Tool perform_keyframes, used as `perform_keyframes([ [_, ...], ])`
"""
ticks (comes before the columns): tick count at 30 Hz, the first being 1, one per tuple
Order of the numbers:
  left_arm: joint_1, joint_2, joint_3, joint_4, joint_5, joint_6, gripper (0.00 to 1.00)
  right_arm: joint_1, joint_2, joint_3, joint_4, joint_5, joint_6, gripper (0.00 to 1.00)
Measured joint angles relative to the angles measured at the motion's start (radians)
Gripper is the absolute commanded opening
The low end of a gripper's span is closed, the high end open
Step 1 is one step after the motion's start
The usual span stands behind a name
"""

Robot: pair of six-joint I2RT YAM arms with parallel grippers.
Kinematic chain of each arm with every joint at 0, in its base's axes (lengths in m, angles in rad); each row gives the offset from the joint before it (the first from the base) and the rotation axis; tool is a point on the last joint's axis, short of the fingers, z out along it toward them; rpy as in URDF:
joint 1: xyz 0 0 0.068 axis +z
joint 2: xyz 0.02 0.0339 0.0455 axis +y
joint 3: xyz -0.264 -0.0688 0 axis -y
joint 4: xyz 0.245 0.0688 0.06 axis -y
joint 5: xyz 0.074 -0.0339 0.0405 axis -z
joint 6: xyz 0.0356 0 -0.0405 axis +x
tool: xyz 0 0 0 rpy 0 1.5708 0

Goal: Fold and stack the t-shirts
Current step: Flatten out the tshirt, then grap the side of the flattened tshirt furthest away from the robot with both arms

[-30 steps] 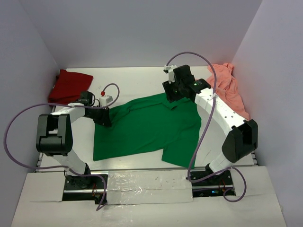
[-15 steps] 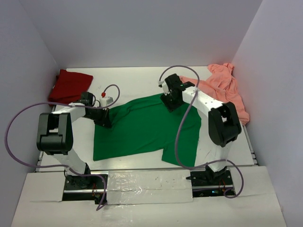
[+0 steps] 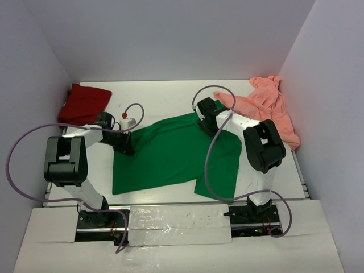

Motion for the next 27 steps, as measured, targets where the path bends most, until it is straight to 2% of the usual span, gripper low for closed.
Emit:
perform_keyframes([
  [8,0.000,-0.017,-0.012,0.000,0.000,-0.001,0.00,0.006,-0.051,-0.198,0.280,0.213,-0.217,0.55],
  [13,0.000,-0.025,-0.013,0.000,0.000,-0.003,0.00,0.022,-0.089,-0.320,0.501,0.271,-0.367,0.54],
  [19,0.000,-0.038,-0.019,0.000,0.000,-0.004,0.00,0.038,-0.117,-0.338,0.574,0.190,-0.430,0.52],
  [27,0.000,-0.043,-0.020,-0.002,0.000,-0.003,0.00,0.045,-0.135,-0.302,0.550,0.037,-0.439,0.49],
])
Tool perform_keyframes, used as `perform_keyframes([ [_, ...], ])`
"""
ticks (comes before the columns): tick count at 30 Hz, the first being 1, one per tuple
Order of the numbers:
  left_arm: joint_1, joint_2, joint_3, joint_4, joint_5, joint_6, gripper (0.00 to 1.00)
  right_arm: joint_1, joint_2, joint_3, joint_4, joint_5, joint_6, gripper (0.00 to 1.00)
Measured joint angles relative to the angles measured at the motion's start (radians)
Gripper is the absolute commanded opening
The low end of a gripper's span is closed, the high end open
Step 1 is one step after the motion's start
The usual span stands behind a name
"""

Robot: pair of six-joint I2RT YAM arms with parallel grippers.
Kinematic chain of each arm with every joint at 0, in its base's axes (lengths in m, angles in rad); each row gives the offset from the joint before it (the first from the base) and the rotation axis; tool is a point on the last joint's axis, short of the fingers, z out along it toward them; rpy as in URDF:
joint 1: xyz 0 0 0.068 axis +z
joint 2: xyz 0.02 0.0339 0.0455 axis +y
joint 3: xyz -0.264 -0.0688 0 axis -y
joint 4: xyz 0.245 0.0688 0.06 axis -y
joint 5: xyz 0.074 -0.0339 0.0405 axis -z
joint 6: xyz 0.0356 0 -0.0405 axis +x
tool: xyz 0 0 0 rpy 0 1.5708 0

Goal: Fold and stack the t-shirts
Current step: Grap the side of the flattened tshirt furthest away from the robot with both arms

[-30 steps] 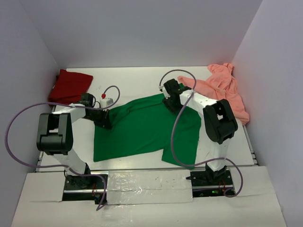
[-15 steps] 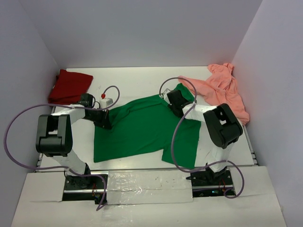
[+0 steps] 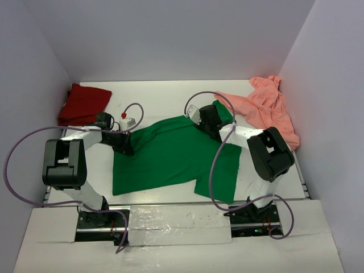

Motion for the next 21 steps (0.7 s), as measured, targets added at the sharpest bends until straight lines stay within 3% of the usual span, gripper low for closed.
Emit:
perform_keyframes([
  [21,0.000,-0.002,0.000,-0.012,0.000,0.001,0.00,0.006,0.046,0.108,-0.205,-0.178,0.008,0.46],
])
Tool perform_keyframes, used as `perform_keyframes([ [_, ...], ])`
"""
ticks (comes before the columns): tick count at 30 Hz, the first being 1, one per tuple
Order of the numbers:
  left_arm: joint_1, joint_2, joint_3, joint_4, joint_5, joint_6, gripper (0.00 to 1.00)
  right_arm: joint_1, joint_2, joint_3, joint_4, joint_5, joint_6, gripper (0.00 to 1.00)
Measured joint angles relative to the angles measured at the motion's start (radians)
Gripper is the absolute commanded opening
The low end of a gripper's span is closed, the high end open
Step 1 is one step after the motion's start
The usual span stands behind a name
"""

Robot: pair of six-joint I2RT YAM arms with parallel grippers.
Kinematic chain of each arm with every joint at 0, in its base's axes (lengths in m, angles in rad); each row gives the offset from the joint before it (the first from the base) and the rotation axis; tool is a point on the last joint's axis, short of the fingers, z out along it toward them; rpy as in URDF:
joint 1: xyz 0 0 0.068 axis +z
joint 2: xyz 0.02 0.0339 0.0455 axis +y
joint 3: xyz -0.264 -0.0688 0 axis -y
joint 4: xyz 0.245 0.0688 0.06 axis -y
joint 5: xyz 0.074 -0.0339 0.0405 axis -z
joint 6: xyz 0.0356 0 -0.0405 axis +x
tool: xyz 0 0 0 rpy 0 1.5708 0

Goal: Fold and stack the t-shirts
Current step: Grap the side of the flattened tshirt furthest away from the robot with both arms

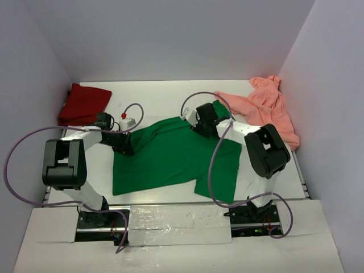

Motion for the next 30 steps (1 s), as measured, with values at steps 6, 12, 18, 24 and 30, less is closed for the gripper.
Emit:
perform_keyframes([
  [6,0.000,-0.003,0.000,-0.004,0.000,0.000,0.00,0.000,0.037,0.012,-0.012,0.000,0.001,0.31],
  [12,0.000,-0.003,0.000,-0.004,0.000,0.000,0.00,0.000,0.049,0.014,-0.010,0.001,0.003,0.04],
  [18,0.000,-0.014,0.000,-0.004,-0.004,-0.002,0.00,0.000,0.051,0.014,0.006,0.015,0.013,0.00],
  [24,0.000,-0.060,0.000,-0.003,-0.045,-0.010,0.00,0.000,0.052,0.014,0.043,0.039,0.031,0.00],
  [30,0.000,-0.092,0.022,-0.010,-0.113,-0.010,0.00,0.000,0.052,0.014,0.085,0.062,0.049,0.00],
])
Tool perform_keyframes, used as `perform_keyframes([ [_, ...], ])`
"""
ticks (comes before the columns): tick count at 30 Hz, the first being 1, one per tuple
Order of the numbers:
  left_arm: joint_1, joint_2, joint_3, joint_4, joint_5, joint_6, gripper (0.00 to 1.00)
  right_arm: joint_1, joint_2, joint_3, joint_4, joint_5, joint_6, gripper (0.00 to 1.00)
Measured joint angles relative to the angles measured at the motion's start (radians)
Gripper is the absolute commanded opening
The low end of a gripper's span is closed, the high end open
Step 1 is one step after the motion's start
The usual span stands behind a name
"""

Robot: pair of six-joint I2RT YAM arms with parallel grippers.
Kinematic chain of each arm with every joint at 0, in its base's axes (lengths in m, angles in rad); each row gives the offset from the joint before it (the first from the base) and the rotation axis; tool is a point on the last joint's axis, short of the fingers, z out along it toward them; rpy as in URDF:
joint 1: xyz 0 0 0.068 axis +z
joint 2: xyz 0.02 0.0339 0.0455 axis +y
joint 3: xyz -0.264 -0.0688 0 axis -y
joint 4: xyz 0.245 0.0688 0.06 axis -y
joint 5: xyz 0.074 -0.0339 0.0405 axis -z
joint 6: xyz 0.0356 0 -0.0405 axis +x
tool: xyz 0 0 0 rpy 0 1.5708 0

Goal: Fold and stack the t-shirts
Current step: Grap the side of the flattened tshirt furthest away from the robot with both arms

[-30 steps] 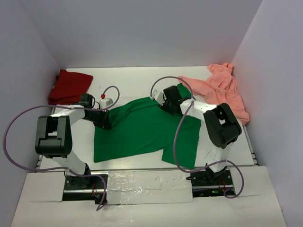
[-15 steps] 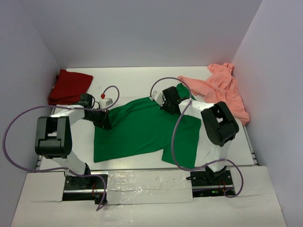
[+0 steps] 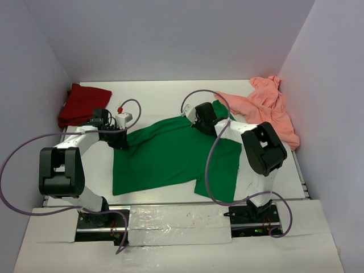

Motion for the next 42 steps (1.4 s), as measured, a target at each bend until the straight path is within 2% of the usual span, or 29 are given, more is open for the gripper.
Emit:
perform_keyframes([
  [18,0.044,-0.032,0.093,-0.093,-0.175,0.099,0.00,-0.004,0.023,0.010,0.009,0.019,0.032,0.00],
  [30,0.072,-0.026,0.150,-0.061,-0.245,0.111,0.00,-0.014,0.028,0.132,0.062,0.064,0.113,0.00],
  [37,0.068,0.036,0.212,-0.040,-0.248,0.141,0.00,-0.014,0.068,0.229,0.104,0.098,0.128,0.00],
  [42,0.067,0.108,0.312,-0.011,-0.272,0.138,0.00,-0.018,0.130,0.314,0.125,0.129,0.138,0.00],
])
